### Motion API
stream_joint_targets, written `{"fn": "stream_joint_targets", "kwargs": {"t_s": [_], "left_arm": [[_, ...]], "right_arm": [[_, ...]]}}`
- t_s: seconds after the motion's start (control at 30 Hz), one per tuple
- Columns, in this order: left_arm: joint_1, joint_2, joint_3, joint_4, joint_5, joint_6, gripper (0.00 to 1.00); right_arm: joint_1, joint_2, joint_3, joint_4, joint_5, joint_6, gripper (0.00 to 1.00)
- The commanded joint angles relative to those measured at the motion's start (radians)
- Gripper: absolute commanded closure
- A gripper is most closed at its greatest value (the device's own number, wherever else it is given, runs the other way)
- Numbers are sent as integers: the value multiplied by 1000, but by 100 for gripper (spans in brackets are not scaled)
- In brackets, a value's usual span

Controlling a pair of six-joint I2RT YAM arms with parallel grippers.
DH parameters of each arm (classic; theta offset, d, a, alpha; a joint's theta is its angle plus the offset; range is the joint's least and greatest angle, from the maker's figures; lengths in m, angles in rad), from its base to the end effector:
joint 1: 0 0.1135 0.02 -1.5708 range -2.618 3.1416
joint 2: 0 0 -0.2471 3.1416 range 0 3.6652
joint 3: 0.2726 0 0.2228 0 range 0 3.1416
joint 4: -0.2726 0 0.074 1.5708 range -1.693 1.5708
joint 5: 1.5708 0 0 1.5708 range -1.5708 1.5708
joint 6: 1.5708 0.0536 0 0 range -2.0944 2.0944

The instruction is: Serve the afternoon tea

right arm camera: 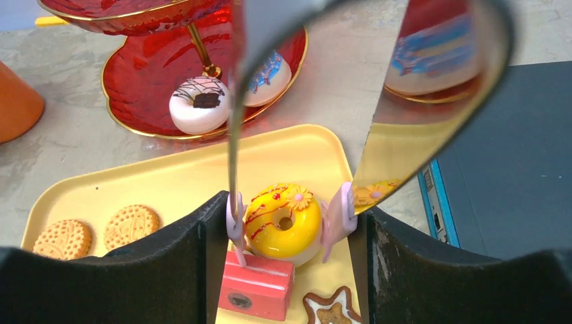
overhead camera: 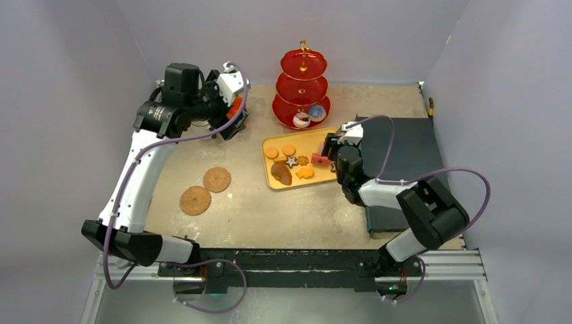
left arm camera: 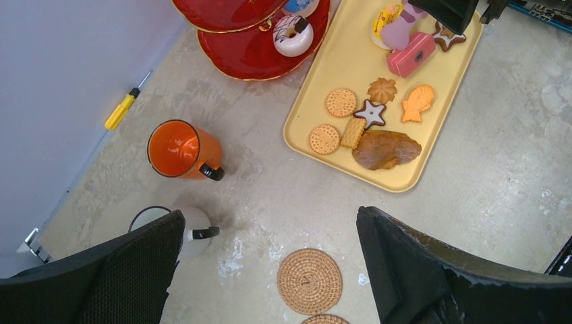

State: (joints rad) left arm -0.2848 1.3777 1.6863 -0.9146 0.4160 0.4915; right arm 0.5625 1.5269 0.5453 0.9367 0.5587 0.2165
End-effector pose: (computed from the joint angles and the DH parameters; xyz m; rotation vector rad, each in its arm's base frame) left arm 0.2434 -0.0938 0.4083 1.0211 1.8769 -0.3311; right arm 0.2669 0.1347 0.2099 0.1523 1.6037 0.1518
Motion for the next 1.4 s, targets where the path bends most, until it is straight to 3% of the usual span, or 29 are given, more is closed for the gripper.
{"fn": "stream_joint_targets", "kwargs": {"t_s": [0.0,0.2,0.37,0.53,0.7,1.0,1.23,1.37], "left_arm": [[-2,-34,-5,-4,11,17,1],[-3,-32,-4,-3,13,17,1],[-2,-32,-2,-3,16,17,1],[-3,-32,4,-7,14,22,1],[-2,-35,7,-12,8,27,1],[-2,-28,9,-9,8,32,1],[-2,-27,4,-10,6,34,1],[-2,-22,5,-9,7,32,1]], "right_arm": [[-3,-11,21,58,20,-32,40],[-3,-50,18,79,9,-70,48],[-3,-74,41,46,-16,-68,34],[-3,-32,79,43,-29,-69,37],[-3,31,113,19,-23,-67,31],[-3,100,108,17,-33,-52,29],[1,73,106,76,-44,-69,44],[28,26,142,111,-81,-75,46]]}}
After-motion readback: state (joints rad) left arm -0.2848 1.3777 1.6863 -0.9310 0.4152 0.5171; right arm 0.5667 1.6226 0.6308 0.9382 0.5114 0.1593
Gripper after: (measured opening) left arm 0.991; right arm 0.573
